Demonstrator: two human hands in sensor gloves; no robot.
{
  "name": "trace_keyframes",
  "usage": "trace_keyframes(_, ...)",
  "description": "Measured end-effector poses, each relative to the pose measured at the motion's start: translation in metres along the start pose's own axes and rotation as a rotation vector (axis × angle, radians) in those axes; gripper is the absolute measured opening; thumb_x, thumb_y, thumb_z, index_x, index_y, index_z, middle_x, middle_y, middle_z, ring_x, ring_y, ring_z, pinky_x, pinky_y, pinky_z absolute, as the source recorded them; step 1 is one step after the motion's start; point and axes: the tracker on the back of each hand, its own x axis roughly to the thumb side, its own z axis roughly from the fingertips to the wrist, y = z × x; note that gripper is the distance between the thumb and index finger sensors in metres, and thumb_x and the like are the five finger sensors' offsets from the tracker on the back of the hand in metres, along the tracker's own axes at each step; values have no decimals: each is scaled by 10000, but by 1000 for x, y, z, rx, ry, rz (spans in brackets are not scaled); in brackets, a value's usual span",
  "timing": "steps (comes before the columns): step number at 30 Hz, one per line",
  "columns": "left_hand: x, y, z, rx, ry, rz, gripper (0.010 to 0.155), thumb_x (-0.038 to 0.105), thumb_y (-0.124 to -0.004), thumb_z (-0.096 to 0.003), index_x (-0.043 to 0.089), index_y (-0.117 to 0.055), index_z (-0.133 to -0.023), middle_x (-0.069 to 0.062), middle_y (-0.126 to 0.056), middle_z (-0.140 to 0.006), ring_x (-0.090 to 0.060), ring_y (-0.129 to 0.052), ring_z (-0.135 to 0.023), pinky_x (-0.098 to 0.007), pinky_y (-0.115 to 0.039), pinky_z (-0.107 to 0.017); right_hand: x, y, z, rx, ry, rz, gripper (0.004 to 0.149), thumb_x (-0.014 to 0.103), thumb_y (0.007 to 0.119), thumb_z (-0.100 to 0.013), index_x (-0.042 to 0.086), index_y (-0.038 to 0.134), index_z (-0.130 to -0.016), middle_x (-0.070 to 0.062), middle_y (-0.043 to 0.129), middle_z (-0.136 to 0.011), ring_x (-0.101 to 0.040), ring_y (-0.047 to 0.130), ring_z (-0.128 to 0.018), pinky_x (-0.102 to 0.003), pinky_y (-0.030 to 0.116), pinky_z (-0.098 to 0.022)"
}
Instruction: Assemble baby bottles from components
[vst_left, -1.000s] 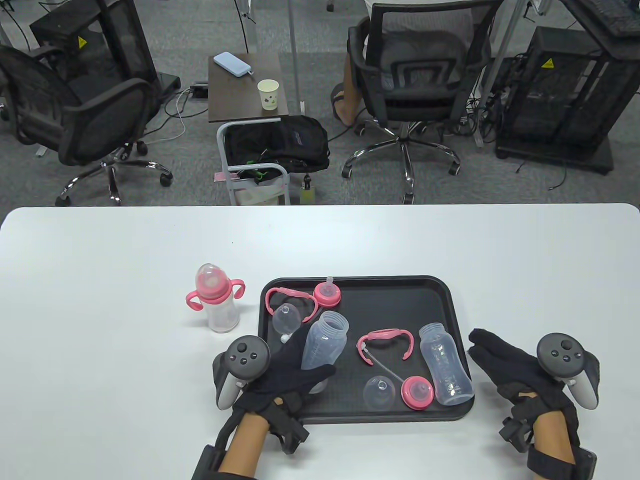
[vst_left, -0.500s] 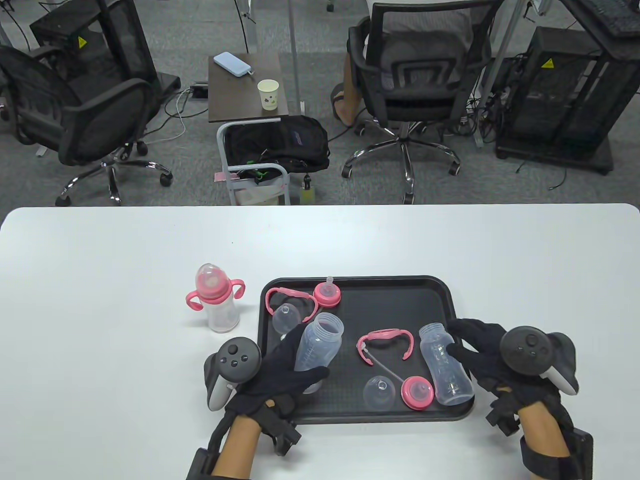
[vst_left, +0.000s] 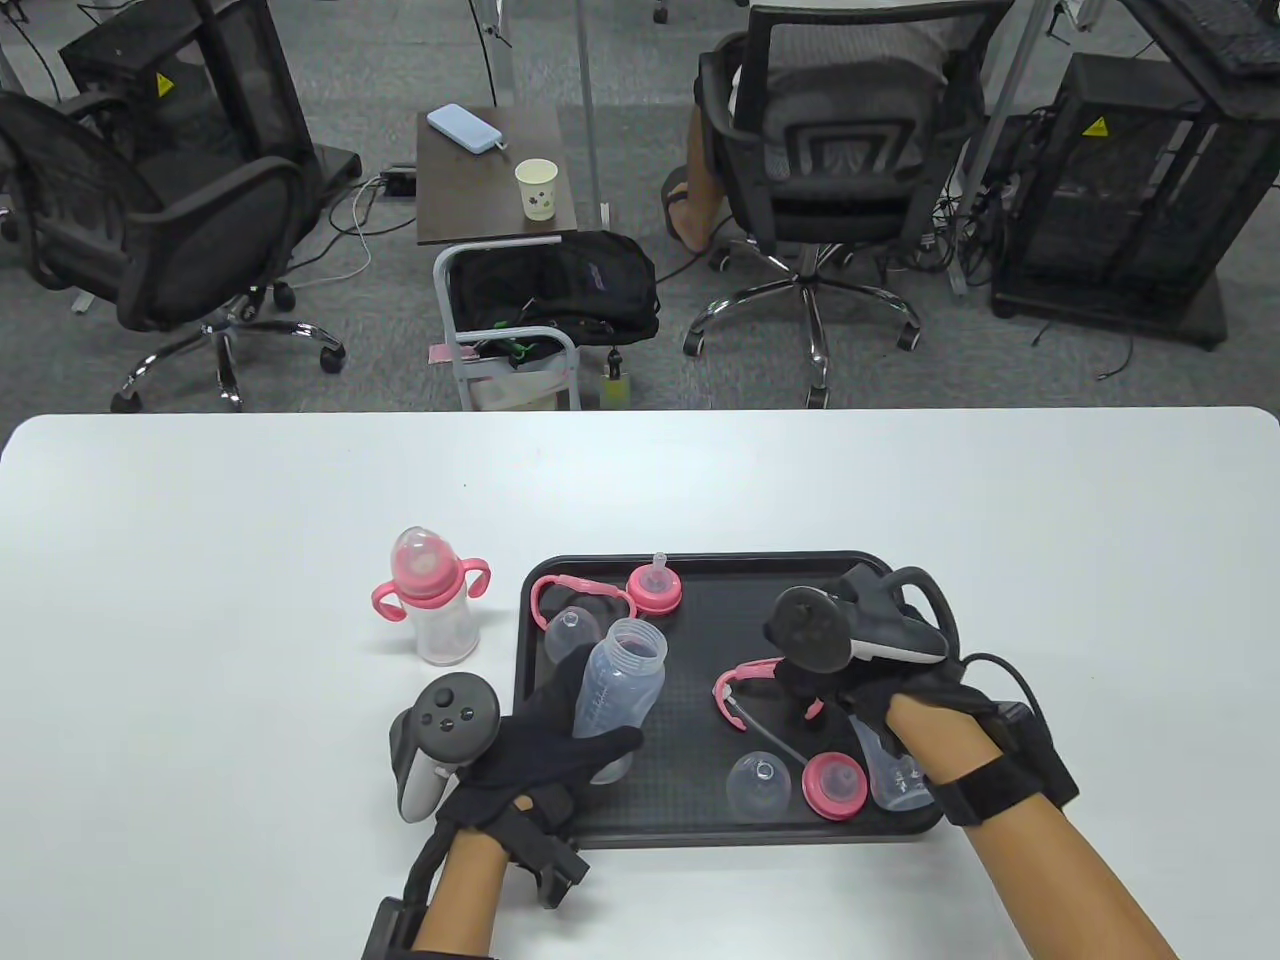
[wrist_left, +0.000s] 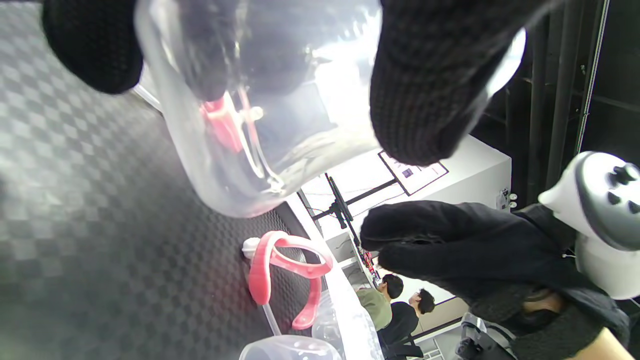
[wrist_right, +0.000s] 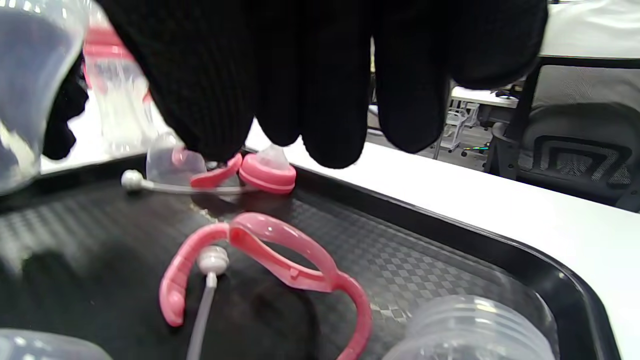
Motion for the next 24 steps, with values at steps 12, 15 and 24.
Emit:
trace_keyframes(12, -6, 8, -1, 13, 21, 37, 932, 603, -908, -464, 277, -415, -1184, -24, -658, -1147, -440, -778, -980, -589, -798, -582, 13, 25, -27, 100, -40, 123, 537, 389, 976, -428, 135, 858, -886, -138, 953, -876, -440, 906, -799, -613, 713, -584)
trace_keyframes(15, -5, 9, 0, 17, 26, 32, 931, 604, -909, -463, 277, -418, -1183, -24, -661, -1146, -440, -781, -977, -587, -801, -579, 14, 31, -30, 111, -41, 139, 542, 387, 976, -428, 135, 853, -891, -139, 950, -880, -435, 910, -796, -612, 714, -584)
trace_keyframes(24, -5, 10, 1, 17, 34, 24, 932, 607, -909, -462, 275, -421, -1183, -28, -664, -1144, -440, -787, -972, -583, -804, -576, 15, 41, -35, 110, -44, 136, 497, 380, 966, -437, 131, 879, -859, -133, 991, -822, -410, 963, -736, -592, 749, -557)
